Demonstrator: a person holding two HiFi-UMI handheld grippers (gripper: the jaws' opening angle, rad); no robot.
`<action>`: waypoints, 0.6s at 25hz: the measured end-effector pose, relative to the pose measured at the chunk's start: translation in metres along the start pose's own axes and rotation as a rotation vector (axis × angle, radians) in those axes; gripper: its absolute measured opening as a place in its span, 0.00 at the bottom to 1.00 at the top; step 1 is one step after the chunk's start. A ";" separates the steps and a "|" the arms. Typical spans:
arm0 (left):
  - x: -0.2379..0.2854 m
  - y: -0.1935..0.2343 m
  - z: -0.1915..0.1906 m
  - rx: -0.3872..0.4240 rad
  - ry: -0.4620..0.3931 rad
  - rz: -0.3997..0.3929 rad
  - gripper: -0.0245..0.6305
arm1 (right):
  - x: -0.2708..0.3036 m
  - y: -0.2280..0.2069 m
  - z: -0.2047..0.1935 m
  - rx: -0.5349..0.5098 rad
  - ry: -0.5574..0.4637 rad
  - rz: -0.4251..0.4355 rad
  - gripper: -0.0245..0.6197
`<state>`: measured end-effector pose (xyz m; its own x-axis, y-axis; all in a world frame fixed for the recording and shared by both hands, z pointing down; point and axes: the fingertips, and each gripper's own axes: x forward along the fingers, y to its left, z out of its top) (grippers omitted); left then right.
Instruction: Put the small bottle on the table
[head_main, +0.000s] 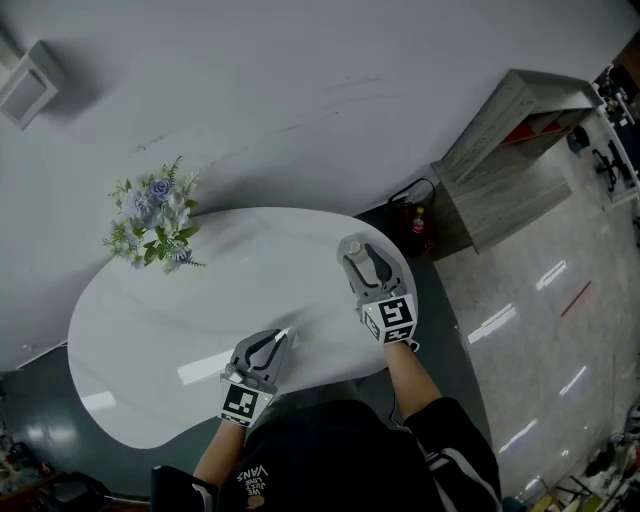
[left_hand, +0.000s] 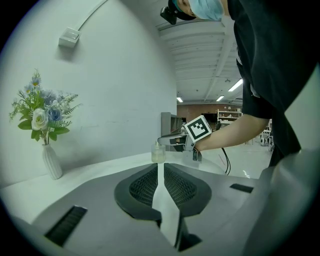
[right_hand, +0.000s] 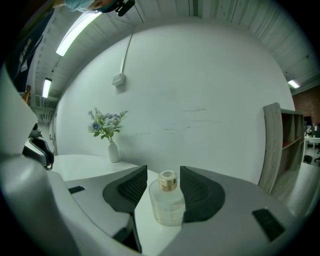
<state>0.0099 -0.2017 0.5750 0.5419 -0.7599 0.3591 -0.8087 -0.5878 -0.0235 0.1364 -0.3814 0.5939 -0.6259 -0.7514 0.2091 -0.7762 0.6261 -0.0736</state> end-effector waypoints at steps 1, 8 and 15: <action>-0.001 0.000 0.001 0.005 -0.006 -0.007 0.12 | -0.005 0.002 0.004 -0.002 -0.005 -0.007 0.34; -0.010 0.001 0.016 0.036 -0.062 -0.059 0.10 | -0.045 0.031 0.029 -0.014 -0.027 -0.044 0.25; -0.031 0.001 0.037 0.069 -0.126 -0.099 0.09 | -0.082 0.074 0.044 0.008 -0.036 -0.061 0.14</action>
<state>0.0013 -0.1892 0.5295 0.6457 -0.7238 0.2431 -0.7349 -0.6756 -0.0596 0.1266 -0.2825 0.5280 -0.5792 -0.7954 0.1785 -0.8138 0.5769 -0.0697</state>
